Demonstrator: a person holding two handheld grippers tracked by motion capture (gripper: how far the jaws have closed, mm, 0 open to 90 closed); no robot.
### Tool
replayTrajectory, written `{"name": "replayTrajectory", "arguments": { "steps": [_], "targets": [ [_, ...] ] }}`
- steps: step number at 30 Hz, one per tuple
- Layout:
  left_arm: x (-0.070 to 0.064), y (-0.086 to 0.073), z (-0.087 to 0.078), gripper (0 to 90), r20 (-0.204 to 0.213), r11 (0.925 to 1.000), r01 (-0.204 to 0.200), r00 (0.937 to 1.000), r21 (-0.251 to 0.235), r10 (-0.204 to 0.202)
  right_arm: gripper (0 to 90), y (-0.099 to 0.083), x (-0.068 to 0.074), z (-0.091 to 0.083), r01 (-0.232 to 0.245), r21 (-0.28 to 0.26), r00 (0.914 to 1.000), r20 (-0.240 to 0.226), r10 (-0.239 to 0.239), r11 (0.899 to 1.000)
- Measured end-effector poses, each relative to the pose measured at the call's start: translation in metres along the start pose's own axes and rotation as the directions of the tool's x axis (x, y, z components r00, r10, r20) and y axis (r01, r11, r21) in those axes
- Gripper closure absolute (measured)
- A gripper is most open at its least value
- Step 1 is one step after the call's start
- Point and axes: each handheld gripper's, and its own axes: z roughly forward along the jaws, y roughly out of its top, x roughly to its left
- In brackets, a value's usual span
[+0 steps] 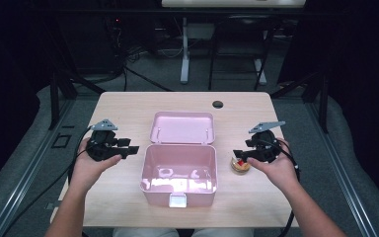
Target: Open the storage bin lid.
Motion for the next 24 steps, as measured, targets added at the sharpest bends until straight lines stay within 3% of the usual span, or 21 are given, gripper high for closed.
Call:
{"name": "replayTrajectory", "arguments": {
  "steps": [7, 10, 15, 24],
  "targets": [
    [-0.002, 0.000, -0.001, 50.1, 0.010, 1.0000, -0.005, 0.9999, -0.002, 0.005, 30.0, 0.000, -0.016, 0.012, -0.031, 0.099, 0.9995, 0.006, 0.031, 0.995],
    [-0.002, -0.001, -0.001, 49.6, 0.011, 1.0000, -0.001, 0.9999, -0.002, 0.001, 29.3, -0.002, -0.027, 0.019, -0.043, 0.140, 0.9988, 0.030, 0.039, 0.989],
    [0.000, -0.002, -0.003, 49.2, 0.012, 1.0000, 0.005, 0.9999, 0.001, -0.005, 28.2, -0.006, -0.038, 0.024, -0.074, 0.170, 0.9964, 0.053, 0.066, 0.983],
    [0.001, -0.001, -0.005, 49.2, 0.008, 0.9999, 0.009, 0.9999, -0.004, -0.009, 23.8, -0.009, -0.050, 0.032, -0.090, 0.248, 0.9938, 0.085, 0.071, 0.965]
  ]
}}
